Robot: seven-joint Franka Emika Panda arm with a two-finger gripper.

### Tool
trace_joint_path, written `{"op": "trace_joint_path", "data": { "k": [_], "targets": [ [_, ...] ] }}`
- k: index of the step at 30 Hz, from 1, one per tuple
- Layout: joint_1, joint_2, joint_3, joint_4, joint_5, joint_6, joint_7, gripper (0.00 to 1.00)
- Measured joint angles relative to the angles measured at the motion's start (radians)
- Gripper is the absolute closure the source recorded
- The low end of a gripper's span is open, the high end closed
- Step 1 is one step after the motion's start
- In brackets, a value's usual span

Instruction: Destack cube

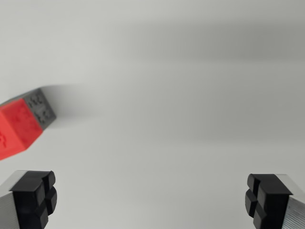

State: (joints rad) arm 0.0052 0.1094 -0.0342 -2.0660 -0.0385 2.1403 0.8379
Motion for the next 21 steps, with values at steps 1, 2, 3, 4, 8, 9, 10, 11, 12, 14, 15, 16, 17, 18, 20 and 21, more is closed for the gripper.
{"op": "trace_joint_path", "data": {
  "k": [1,2,3,4,8,9,10,11,12,14,15,16,17,18,20,21],
  "targets": [
    [0.002,0.0,0.002,-0.005,0.0,0.004,-0.001,0.0],
    [0.003,0.0,0.003,-0.009,0.0,0.009,-0.002,0.0],
    [0.005,0.0,0.005,-0.014,0.0,0.014,-0.003,0.0],
    [0.006,0.0,0.007,-0.016,0.0,0.017,-0.004,0.0],
    [0.014,0.0,0.015,-0.036,0.001,0.038,-0.009,0.0],
    [0.016,0.0,0.017,-0.04,0.001,0.043,-0.01,0.0],
    [0.019,0.0,0.018,-0.045,0.001,0.049,-0.012,0.0],
    [0.021,0.0,0.02,-0.05,0.001,0.054,-0.013,0.0],
    [0.023,0.0,0.023,-0.056,0.001,0.06,-0.014,0.0],
    [0.027,0.0,0.026,-0.064,0.001,0.069,-0.016,0.0],
    [0.029,0.0,0.028,-0.068,0.002,0.075,-0.017,0.0],
    [0.032,0.001,0.031,-0.073,0.002,0.081,-0.019,0.0],
    [0.035,0.002,0.034,-0.078,0.002,0.087,-0.02,0.0],
    [0.037,0.002,0.036,-0.083,0.002,0.093,-0.021,0.0],
    [0.042,0.005,0.041,-0.092,0.002,0.106,-0.024,0.0],
    [0.043,0.006,0.042,-0.095,0.002,0.11,-0.024,0.0]
  ]
}}
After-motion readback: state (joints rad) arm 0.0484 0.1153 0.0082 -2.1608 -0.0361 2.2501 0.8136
